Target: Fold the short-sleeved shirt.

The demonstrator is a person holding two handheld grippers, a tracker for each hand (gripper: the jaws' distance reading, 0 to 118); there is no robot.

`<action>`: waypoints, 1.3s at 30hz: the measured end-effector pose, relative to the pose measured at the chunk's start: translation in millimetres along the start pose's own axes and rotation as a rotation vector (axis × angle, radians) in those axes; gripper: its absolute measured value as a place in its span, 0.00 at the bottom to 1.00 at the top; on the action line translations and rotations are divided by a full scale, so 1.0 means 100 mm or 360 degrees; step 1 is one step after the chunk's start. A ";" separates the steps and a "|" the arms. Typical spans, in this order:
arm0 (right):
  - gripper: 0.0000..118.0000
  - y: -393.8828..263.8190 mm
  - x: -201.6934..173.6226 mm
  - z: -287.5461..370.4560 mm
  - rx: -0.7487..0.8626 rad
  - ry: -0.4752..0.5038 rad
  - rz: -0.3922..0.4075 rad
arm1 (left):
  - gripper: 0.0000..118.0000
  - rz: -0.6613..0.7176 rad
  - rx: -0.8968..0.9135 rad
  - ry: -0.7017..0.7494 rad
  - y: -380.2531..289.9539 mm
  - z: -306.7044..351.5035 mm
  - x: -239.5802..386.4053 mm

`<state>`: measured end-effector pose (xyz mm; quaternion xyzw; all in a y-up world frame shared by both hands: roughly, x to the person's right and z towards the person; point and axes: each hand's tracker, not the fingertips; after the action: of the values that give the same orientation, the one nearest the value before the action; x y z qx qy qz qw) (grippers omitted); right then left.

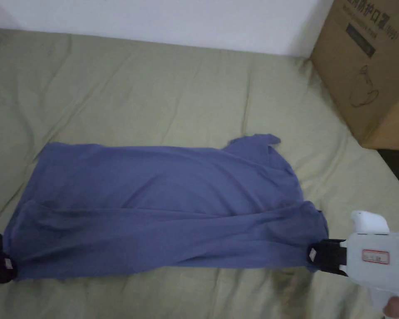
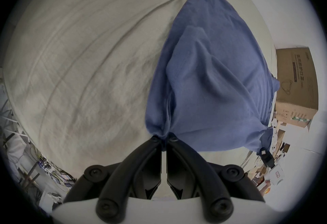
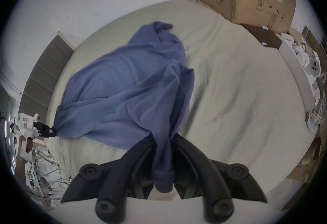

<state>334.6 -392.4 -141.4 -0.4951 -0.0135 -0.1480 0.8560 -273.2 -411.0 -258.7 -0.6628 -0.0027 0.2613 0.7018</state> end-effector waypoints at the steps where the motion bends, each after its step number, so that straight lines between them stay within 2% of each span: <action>1: 0.11 -0.03 -0.04 0.11 0.0014 0.0002 0.0020 | 0.03 0.0041 0.0029 -0.0058 -0.02 0.09 -0.05; 3: 0.11 -0.11 -0.12 0.33 0.0020 -0.0007 0.0051 | 0.03 0.0052 0.0032 -0.0114 -0.10 0.24 -0.15; 9: 0.11 -0.66 -0.20 0.74 -0.0040 -0.0038 0.0106 | 0.03 -0.0022 0.0009 -0.0068 -0.54 0.44 -0.53; 13: 0.11 -1.08 -0.18 0.63 -0.0187 -0.0105 0.0080 | 0.03 0.0037 -0.0086 -0.0068 -0.77 0.25 -0.83; 16: 0.12 -1.16 -0.15 0.46 -0.0219 -0.0137 0.0059 | 0.03 0.0085 -0.0100 -0.0077 -0.80 0.14 -0.87; 17: 0.19 -1.14 -0.17 0.45 -0.0221 -0.0161 0.0056 | 0.12 0.0103 -0.0057 -0.0115 -0.79 0.17 -0.85; 18: 0.39 -1.09 -0.19 0.46 -0.0234 -0.0186 0.0052 | 0.30 0.0130 -0.0029 -0.0126 -0.78 0.24 -0.83; 19: 0.72 -1.03 -0.19 0.49 -0.0242 -0.0195 0.0054 | 0.55 0.0122 -0.0003 -0.0135 -0.77 0.31 -0.81; 20: 1.00 -0.96 -0.17 0.53 -0.0235 -0.0194 0.0063 | 0.87 0.0077 0.0031 -0.0158 -0.72 0.39 -0.77; 21: 0.98 -0.89 -0.16 0.57 -0.0228 -0.0188 0.0073 | 0.96 0.0019 0.0072 -0.0187 -0.68 0.48 -0.73; 23: 0.98 -0.73 -0.12 0.64 -0.0172 -0.0155 0.0063 | 0.95 0.0008 0.0156 -0.0198 -0.60 0.69 -0.62; 25: 0.98 -0.40 -0.01 0.76 -0.0143 -0.0123 -0.0065 | 0.95 -0.0004 0.0168 -0.0182 -0.40 0.83 -0.48; 27: 0.98 -0.17 0.08 0.69 -0.0187 0.0012 -0.0190 | 0.92 -0.0069 0.0181 -0.0178 -0.18 0.86 -0.25; 28: 0.98 -0.06 -0.01 0.69 -0.0226 0.0030 -0.0225 | 0.80 -0.0077 0.0171 -0.0167 -0.06 0.85 -0.15; 29: 0.95 0.04 -0.05 0.62 -0.0306 0.0026 -0.0231 | 0.37 -0.0077 0.0172 -0.0167 0.07 0.83 -0.05; 30: 0.95 0.11 -0.09 0.54 -0.0396 -0.0007 -0.0226 | 0.37 -0.0063 0.0178 -0.0172 0.21 0.78 0.07; 31: 0.93 0.15 -0.11 0.47 -0.0356 -0.0027 -0.0214 | 0.23 -0.0041 0.0158 -0.0173 0.33 0.70 0.17; 32: 0.87 0.17 -0.13 0.41 -0.0327 -0.0038 -0.0185 | 0.00 -0.0003 0.0122 -0.0159 0.45 0.65 0.24; 33: 0.63 0.22 -0.18 0.35 -0.0306 -0.0060 -0.0140 | 0.00 0.0032 0.0110 -0.0061 0.62 0.61 0.32; 34: 0.23 0.24 -0.20 0.28 -0.0291 -0.0091 -0.0114 | 0.00 -0.0021 0.0119 0.0004 0.74 0.48 0.43; 35: 0.00 0.26 -0.21 0.24 -0.0213 -0.0116 -0.0149 | 0.00 -0.0070 0.0129 0.0077 0.86 0.41 0.53; 39: 0.00 0.28 -0.22 0.09 -0.0302 -0.0053 -0.0154 | 0.01 -0.0132 0.0160 0.0176 1.38 0.11 0.78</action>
<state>321.9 -366.2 -164.5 -0.5751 -0.0375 -0.1814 0.7969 -259.6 -374.2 -412.7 -0.6394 0.0217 0.1947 0.7435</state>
